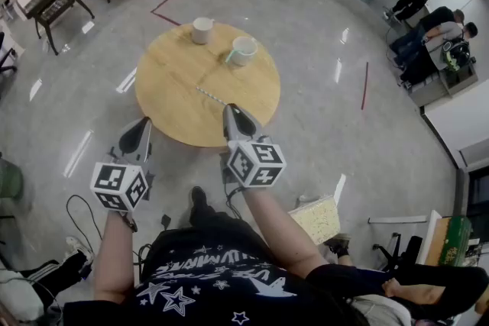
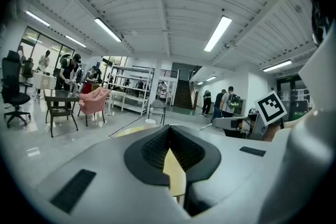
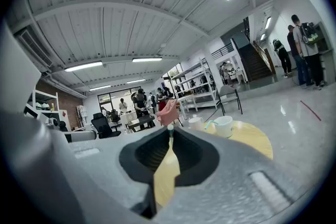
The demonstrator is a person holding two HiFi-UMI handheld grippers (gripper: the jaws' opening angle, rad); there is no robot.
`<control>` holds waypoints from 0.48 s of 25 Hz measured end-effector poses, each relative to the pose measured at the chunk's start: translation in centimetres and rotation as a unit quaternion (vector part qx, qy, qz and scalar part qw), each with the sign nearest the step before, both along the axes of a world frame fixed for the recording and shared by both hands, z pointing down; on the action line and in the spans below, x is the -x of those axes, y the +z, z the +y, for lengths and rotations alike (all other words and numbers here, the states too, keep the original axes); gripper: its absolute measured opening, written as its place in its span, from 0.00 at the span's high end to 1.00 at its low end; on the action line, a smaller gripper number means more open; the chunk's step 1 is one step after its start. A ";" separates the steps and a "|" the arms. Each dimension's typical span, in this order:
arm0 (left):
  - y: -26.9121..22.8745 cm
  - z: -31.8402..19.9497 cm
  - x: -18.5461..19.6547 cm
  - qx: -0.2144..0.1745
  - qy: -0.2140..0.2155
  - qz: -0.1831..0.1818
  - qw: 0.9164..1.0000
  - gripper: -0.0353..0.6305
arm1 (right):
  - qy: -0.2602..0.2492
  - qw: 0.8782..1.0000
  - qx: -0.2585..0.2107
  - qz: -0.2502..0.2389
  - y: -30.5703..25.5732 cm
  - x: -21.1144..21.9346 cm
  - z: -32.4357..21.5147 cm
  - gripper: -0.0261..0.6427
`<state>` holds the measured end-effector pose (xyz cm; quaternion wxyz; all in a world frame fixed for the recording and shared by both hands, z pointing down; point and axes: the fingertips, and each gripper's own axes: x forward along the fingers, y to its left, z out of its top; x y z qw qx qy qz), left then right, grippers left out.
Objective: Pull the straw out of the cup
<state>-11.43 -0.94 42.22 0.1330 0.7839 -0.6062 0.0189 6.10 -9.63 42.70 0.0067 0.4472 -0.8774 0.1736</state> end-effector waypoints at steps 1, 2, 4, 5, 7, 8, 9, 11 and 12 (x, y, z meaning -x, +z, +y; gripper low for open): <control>0.0 0.5 0.1 0.000 -0.001 0.001 1.000 0.94 | -0.001 1.000 0.000 0.001 0.0 0.1 0.5 0.93; 0.1 1.0 0.1 0.001 -0.001 0.002 1.000 0.94 | -0.001 1.000 0.000 0.002 0.0 0.1 1.0 0.93; 0.0 2.0 -0.1 0.000 -0.001 0.002 1.000 0.94 | -0.001 1.000 0.001 0.004 -0.1 -0.1 2.1 0.93; 0.0 2.6 -0.2 0.000 -0.001 0.003 1.000 0.94 | 0.000 1.000 0.002 0.005 -0.1 -0.2 2.6 0.93; -0.2 3.6 -0.2 -0.001 0.000 0.005 1.000 0.94 | 0.000 1.000 0.003 0.008 -0.2 -0.2 3.6 0.93; -0.2 4.0 -0.1 -0.001 0.001 0.006 1.000 0.94 | 0.000 1.000 0.002 0.009 -0.2 -0.1 4.1 0.93; -0.2 4.4 0.0 -0.002 0.002 0.007 1.000 0.94 | 0.000 1.000 0.002 0.010 -0.2 0.0 4.5 0.93; -0.1 5.2 0.0 -0.002 0.003 0.009 1.000 0.94 | 0.000 1.000 0.001 0.012 -0.2 0.1 5.5 0.93; -0.1 5.7 0.0 -0.002 0.005 0.009 1.000 0.94 | 0.000 1.000 0.001 0.014 -0.2 0.1 6.0 0.93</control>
